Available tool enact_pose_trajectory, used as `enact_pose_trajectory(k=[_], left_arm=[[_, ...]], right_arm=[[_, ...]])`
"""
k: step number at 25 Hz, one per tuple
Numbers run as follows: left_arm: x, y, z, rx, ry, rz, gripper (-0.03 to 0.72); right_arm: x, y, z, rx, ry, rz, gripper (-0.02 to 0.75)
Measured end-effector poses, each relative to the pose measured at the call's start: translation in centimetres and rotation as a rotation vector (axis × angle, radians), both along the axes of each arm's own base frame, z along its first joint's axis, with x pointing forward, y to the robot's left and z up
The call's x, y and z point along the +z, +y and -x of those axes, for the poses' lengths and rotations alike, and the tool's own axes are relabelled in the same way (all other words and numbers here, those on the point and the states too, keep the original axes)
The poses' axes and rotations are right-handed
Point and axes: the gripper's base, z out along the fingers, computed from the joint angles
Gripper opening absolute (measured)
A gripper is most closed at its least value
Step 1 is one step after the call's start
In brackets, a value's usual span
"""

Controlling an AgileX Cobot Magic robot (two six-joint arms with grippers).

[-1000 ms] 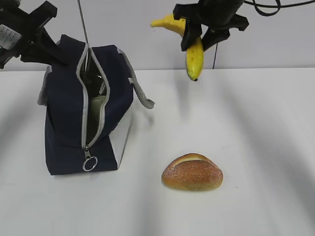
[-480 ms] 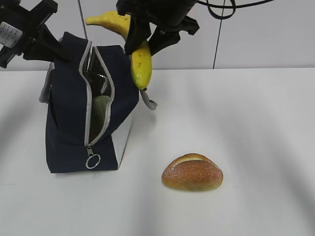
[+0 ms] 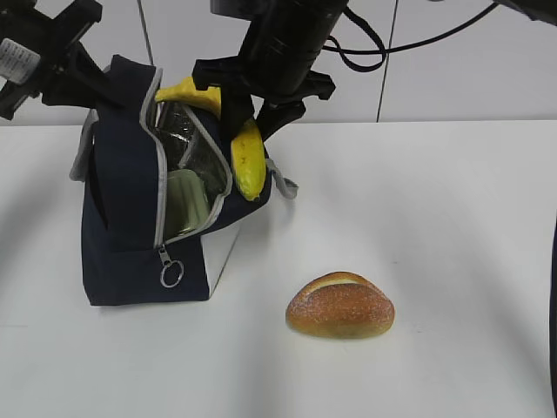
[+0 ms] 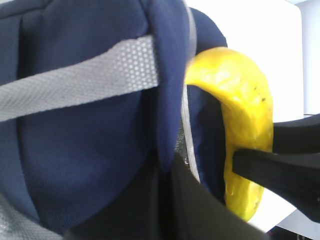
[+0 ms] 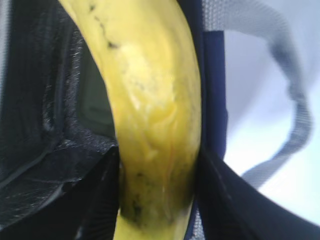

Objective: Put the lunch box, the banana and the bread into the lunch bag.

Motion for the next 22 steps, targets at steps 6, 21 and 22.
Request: enact_pose_trajectory(k=[6,21,22], left_arm=[[0.0,0.0,0.0,-0.001,-0.002,0.001,-0.003],[0.0,0.0,0.0,-0.004,-0.004,-0.001,-0.003],[0.0,0.0,0.0,-0.004,-0.004,-0.002,-0.003]], right_arm=[[-0.5,0.0,-0.2,-0.023,0.013,0.009,0.323],[-1.2,2.7,1.0,-0.031,0.063,-0.023,0.323],[-1.2,2.8,1.1,-0.033,0.068,-0.029,0.323]])
